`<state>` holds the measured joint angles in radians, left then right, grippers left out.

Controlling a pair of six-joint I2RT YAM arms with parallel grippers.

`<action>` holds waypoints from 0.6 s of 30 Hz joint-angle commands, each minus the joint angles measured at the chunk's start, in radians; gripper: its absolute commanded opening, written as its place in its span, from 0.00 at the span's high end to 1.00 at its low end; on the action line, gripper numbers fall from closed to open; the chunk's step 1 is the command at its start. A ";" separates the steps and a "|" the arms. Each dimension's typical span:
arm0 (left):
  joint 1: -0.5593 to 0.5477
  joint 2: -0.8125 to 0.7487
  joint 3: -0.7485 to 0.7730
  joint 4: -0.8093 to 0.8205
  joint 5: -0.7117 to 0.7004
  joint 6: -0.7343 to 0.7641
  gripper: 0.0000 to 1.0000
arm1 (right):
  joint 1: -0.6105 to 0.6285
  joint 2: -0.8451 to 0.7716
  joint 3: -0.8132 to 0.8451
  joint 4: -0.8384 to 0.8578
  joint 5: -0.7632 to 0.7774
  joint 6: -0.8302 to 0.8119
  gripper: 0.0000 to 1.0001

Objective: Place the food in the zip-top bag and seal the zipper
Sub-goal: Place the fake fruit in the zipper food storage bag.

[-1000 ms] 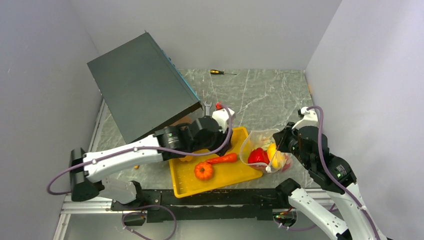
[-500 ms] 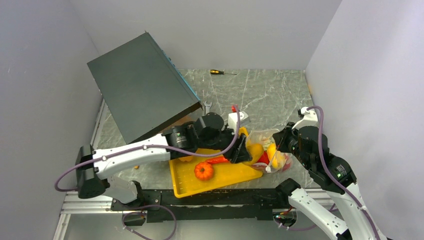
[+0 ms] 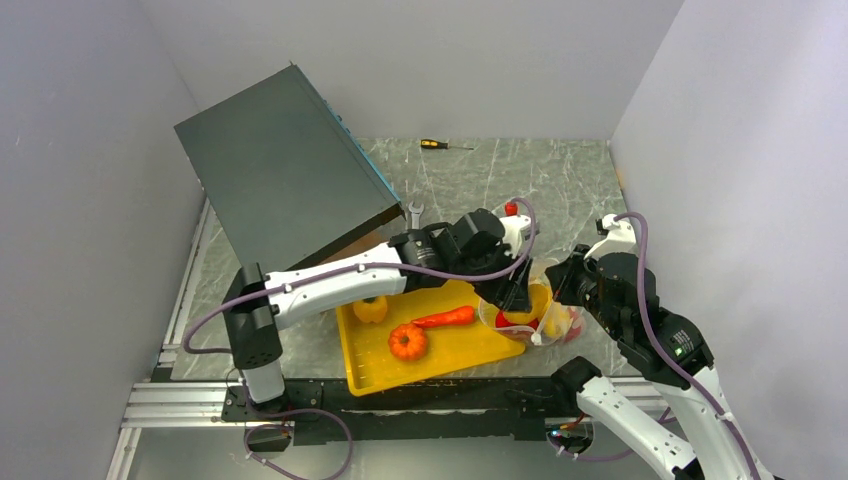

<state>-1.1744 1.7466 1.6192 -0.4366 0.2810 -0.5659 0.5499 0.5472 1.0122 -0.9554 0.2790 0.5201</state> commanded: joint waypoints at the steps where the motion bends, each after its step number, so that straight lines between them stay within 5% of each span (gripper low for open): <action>1: 0.016 0.019 0.072 -0.053 -0.041 -0.048 0.48 | 0.004 -0.012 0.028 0.061 -0.003 0.003 1.00; 11: 0.042 -0.020 0.036 0.063 -0.019 -0.081 0.12 | 0.004 -0.010 0.019 0.070 -0.009 0.003 1.00; 18: 0.042 -0.085 -0.013 0.095 -0.006 -0.066 0.05 | 0.004 0.001 0.015 0.077 -0.009 -0.004 1.00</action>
<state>-1.1320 1.7607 1.6337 -0.4034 0.2665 -0.6399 0.5499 0.5480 1.0122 -0.9558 0.2783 0.5198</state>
